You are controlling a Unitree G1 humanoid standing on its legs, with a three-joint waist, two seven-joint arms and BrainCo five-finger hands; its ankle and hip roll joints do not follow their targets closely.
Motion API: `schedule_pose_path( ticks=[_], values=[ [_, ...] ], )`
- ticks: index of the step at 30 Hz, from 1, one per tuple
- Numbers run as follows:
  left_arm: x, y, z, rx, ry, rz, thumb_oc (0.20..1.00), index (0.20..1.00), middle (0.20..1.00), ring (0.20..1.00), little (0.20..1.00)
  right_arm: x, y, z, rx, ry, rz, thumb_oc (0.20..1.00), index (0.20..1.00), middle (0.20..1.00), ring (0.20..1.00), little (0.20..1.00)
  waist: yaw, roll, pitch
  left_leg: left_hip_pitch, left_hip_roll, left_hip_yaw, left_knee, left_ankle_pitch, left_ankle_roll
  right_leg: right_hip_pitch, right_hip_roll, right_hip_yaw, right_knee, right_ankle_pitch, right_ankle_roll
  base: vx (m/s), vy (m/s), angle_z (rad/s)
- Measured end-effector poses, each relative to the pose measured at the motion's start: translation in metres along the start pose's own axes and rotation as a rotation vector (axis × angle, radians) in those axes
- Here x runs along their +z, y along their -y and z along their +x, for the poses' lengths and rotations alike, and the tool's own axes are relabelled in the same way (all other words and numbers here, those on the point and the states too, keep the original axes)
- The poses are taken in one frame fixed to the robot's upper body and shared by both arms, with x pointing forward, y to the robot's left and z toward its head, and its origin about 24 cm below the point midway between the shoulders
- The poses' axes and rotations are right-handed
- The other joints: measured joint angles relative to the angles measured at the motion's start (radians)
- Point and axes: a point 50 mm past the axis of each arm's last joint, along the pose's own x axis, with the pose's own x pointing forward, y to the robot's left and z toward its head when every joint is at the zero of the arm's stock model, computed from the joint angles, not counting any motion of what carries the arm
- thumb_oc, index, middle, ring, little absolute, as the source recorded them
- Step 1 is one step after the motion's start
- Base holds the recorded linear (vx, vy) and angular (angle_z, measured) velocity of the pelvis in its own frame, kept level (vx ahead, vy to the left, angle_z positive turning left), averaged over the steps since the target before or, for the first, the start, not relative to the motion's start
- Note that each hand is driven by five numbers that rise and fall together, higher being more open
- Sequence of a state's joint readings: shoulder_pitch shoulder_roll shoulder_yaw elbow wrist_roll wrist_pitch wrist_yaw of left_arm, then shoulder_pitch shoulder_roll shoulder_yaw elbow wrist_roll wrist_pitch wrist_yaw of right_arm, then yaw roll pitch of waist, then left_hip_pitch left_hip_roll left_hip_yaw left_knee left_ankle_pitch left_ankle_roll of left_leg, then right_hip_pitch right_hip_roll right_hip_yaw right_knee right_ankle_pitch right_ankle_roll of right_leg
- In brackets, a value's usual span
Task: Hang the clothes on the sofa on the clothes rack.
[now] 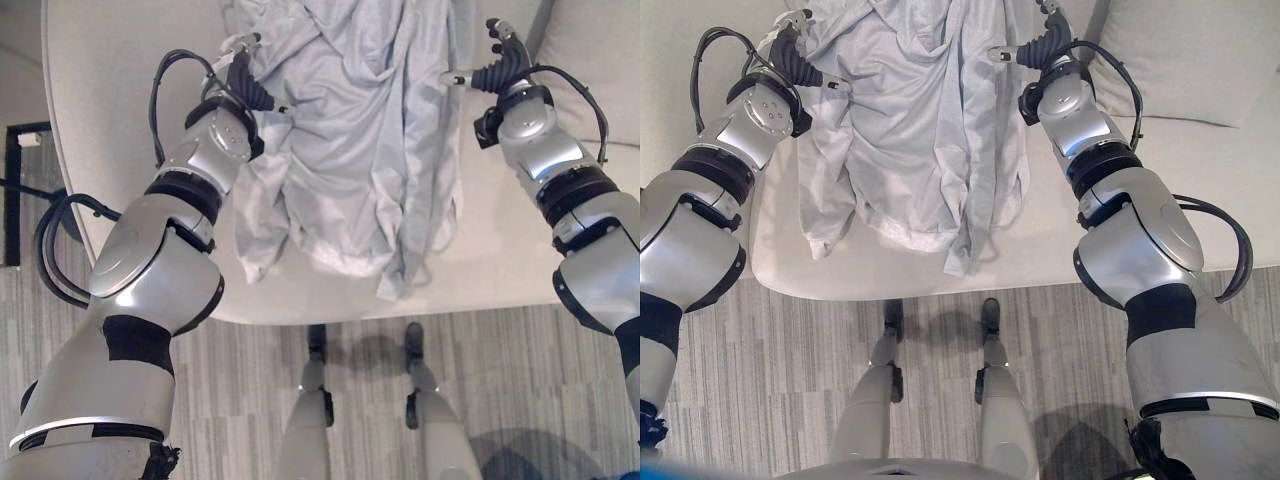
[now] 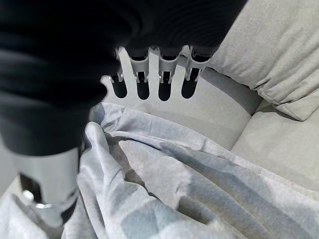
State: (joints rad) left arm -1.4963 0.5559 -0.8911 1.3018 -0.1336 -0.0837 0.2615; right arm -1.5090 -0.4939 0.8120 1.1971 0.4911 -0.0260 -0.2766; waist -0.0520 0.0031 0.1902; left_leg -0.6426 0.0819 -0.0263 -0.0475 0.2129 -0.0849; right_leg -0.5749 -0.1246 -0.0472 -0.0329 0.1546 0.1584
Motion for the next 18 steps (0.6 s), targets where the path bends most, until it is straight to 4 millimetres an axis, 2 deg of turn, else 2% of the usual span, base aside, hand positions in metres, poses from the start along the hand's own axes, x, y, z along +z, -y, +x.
schedule_pose_path(
  ticks=[18],
  values=[
    [0.0038, -0.0063, 0.0021, 0.013, 0.008, 0.005, 1.0, 1.0, 1.0, 1.0, 1.0, 0.0022, -0.0042, 0.0, 0.054, 0.002, 0.003, 1.0, 1.0, 1.0, 1.0, 1.0, -0.003, -0.01, -0.006, -0.074, 0.001, -0.007, 0.015, 0.0, 0.0, -0.067, 0.001, -0.003, 0.006, 0.001, -0.001, 0.01, -0.032, 0.0]
  ],
)
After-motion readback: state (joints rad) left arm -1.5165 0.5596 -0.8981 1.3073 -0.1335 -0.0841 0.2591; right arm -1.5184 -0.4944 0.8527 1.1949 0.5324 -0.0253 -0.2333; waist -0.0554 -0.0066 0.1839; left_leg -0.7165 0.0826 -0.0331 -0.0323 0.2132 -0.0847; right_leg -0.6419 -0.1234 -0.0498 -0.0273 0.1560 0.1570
